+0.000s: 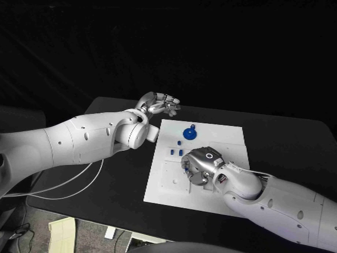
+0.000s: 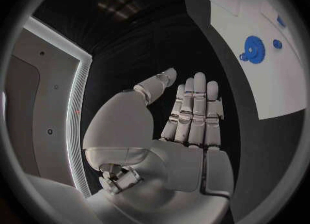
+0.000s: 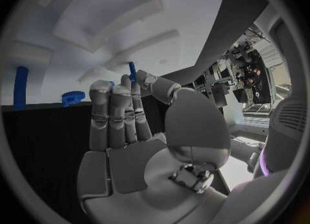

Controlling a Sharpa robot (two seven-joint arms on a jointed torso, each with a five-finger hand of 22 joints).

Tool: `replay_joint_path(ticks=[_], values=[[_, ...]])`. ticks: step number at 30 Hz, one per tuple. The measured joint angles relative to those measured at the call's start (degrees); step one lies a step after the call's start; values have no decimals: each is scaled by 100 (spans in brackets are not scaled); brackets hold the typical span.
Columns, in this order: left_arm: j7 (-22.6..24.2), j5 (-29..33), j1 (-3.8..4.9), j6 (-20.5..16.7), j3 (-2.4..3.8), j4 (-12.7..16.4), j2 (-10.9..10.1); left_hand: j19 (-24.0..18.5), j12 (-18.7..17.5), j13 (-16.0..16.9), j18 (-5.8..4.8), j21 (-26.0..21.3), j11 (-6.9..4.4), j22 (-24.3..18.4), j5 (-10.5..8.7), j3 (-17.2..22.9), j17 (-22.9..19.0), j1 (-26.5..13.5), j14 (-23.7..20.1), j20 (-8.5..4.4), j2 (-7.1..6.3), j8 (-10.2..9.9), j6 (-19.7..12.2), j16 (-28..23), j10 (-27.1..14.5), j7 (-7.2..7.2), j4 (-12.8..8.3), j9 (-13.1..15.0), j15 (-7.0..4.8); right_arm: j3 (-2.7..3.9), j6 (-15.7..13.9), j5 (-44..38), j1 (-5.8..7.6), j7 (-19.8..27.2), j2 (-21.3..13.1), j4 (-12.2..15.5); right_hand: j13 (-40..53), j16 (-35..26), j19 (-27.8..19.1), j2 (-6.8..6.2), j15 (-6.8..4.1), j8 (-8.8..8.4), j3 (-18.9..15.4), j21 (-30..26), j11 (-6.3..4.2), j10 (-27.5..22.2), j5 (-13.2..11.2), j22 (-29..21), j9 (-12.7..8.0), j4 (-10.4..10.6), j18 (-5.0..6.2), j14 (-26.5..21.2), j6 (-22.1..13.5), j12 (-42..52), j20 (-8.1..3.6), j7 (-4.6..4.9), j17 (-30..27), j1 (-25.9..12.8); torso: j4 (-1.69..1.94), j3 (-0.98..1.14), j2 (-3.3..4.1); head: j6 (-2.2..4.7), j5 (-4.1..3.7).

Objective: Assemble the parts on the task board

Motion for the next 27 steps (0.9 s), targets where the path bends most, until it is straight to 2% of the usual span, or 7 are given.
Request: replay_joint_path(ticks=[8,18,27], values=[[0,-3,0,0,0,-7,7,0,0,0,-2,0,0,0,0,0,6,0,-1,0,0,0,0,0,0,0,0,-5,-1,-8,-22,-1,-16,-3,18,22,-4,0,-2,-7,7,0,16,0,-1,1,0,-1,1,-17,0,8,1,-6,-1,-1,-5,-7,-3,-2,-4,-17,24],[3,-8,0,0,0,-23,9,0,0,-4,-26,0,0,5,0,0,9,0,-2,0,0,0,0,0,0,0,0,-5,-2,-12,-187,-17,-24,-45,-4,80,-4,0,20,-7,2,-1,16,0,-8,10,0,-1,0,-17,-3,20,4,-10,-21,-4,-12,-7,1,-5,-5,-8,27],[4,-10,0,0,0,-23,7,0,0,-4,-27,-22,0,5,0,0,11,0,-2,0,0,0,0,-22,0,0,0,-5,-2,-12,-224,-25,-24,-59,31,10,-1,0,21,-7,-11,-1,16,0,-17,21,0,-1,0,-17,-3,9,5,3,-20,-5,-18,-7,1,-9,-5,-13,37]])
